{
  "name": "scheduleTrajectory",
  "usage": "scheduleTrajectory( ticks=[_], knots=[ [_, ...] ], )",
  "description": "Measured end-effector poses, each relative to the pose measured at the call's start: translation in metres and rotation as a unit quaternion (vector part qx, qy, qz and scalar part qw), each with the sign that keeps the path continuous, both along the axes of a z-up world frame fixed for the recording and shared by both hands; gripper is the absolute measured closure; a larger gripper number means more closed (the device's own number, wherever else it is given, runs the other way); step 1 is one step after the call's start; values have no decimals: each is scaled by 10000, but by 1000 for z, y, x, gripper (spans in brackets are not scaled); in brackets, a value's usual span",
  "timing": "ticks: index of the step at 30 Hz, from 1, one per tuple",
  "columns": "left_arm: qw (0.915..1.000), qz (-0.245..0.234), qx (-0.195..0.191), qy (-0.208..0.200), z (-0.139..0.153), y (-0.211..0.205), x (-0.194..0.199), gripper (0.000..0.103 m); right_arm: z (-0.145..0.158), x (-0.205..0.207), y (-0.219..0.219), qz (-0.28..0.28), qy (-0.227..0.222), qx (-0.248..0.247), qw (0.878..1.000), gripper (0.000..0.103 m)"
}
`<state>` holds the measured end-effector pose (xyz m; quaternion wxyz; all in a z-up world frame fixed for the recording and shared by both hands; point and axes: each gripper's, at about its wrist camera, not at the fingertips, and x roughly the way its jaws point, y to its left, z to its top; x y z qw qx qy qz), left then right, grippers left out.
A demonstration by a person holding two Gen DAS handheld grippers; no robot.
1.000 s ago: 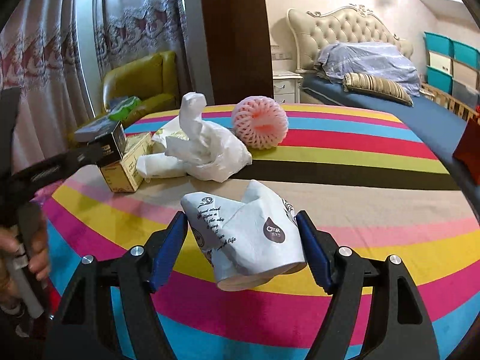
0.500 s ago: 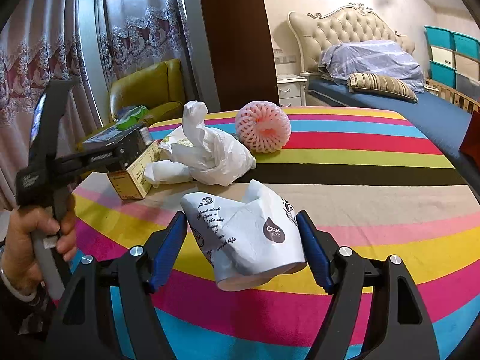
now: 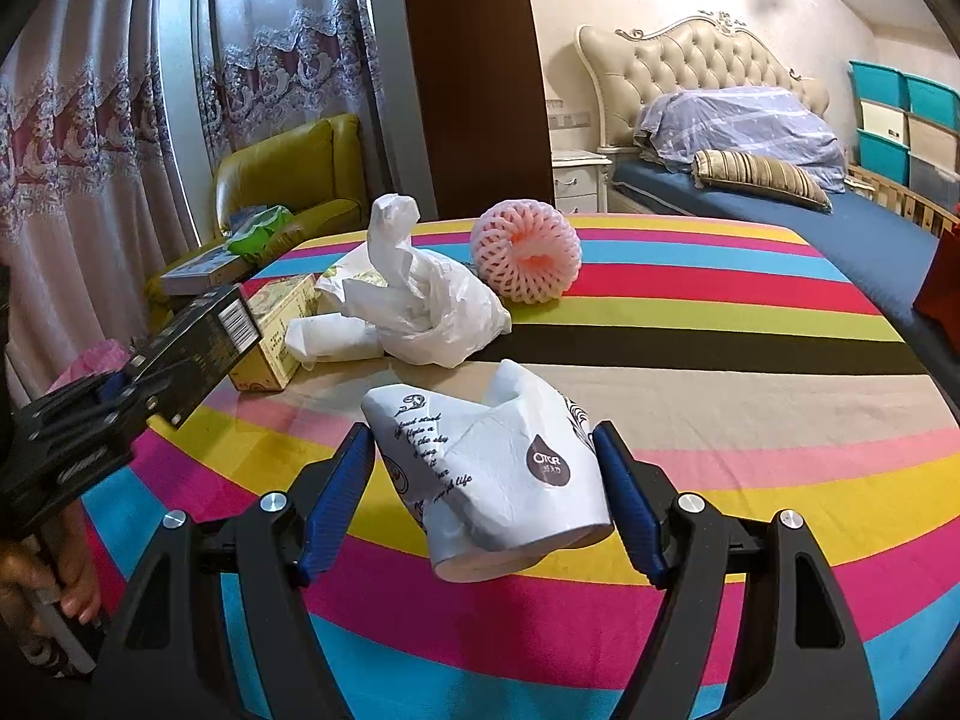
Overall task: Collect trash
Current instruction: 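Carry the DORMI box and paper cup to the pink bin and release both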
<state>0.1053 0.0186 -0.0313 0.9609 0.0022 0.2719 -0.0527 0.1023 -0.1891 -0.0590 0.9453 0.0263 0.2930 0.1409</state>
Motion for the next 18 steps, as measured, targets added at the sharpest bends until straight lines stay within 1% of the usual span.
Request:
scheduleTrajectory(
  ticks=[3,11,18],
  knots=[
    [10000,-65,-24,-22,-3,4,-14,65,1,-3,4,21,-60,-92,9999,33],
    [9998,-14,121,-149,-8,12,-39,65,2,-13,14,206,-80,-89,9997,33],
    [9996,69,181,-222,-12,17,-52,65,3,-25,38,596,-178,-257,9977,33]
  ],
)
